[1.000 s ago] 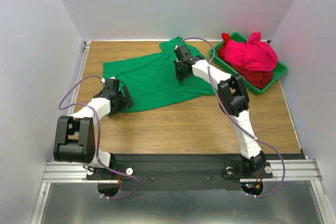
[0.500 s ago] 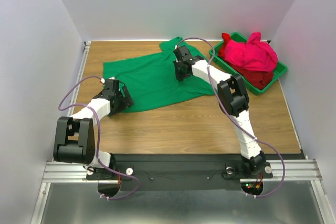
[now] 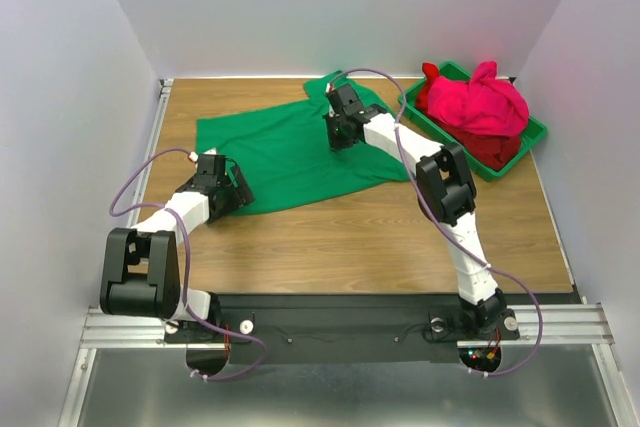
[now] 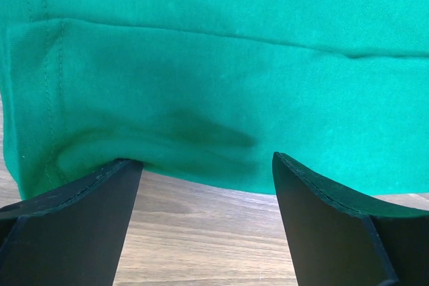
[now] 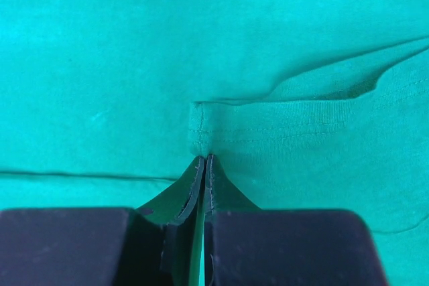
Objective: Fold and stack the t-shirts
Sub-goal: Fold the tshirt
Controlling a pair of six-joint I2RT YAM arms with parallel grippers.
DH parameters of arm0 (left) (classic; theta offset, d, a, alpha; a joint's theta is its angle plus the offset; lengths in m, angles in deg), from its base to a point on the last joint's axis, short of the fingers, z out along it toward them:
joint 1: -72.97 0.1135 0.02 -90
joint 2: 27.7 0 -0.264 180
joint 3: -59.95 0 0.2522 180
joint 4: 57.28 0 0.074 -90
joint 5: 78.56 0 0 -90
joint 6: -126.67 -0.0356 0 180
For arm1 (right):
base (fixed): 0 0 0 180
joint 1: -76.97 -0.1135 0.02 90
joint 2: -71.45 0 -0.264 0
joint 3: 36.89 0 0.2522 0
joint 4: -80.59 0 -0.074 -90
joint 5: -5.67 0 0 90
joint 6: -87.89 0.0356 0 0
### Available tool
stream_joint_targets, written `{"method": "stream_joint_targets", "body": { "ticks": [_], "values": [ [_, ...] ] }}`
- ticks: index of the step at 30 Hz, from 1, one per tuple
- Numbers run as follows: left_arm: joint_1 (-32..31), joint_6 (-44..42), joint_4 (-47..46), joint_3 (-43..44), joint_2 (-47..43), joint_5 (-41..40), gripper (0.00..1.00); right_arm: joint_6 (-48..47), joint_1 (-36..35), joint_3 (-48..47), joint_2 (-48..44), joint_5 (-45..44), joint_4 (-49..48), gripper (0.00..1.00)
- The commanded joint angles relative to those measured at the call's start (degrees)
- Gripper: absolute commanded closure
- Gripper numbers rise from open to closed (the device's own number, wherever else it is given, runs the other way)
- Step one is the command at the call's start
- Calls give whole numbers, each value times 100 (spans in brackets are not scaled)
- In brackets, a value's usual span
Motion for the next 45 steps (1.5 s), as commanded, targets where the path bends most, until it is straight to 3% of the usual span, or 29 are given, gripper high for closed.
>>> {"method": "stream_joint_targets", "body": {
  "ticks": [1, 2, 5, 6, 10, 16, 23, 28, 37, 45],
  "values": [
    [-6, 127, 275, -198, -148, 36, 9, -68, -69, -56, -290, 121, -85, 93],
    [-6, 127, 275, -207, -156, 36, 9, -68, -69, -56, -299, 130, -76, 91],
    [-6, 145, 302, -198, -200, 10, 9, 11, -69, -56, -352, 121, -76, 59],
    [-6, 153, 328, -189, -209, 1, 9, 46, -69, -65, -387, 95, -76, 40],
    [-6, 215, 486, -23, -349, -104, 8, 143, -25, -135, -781, -90, -76, 26],
    [-6, 233, 828, 451, -753, -394, 8, 213, 309, 496, -1677, -257, -76, 23],
    [-103, 153, 952, 944, -833, -474, 8, 574, 871, 2367, -2829, -582, -93, 25],
    [-585, 31, 611, 1050, -544, -124, 8, 574, 1390, 3536, -3611, -652, -146, 31],
    [-1140, -101, -6, 1041, 343, 510, 8, 302, 1962, 4075, -3867, -424, -296, 34],
    [-1228, -84, -59, 769, 863, 441, 9, 179, 2067, 4075, -3534, -214, -480, 38]
  ]
}}
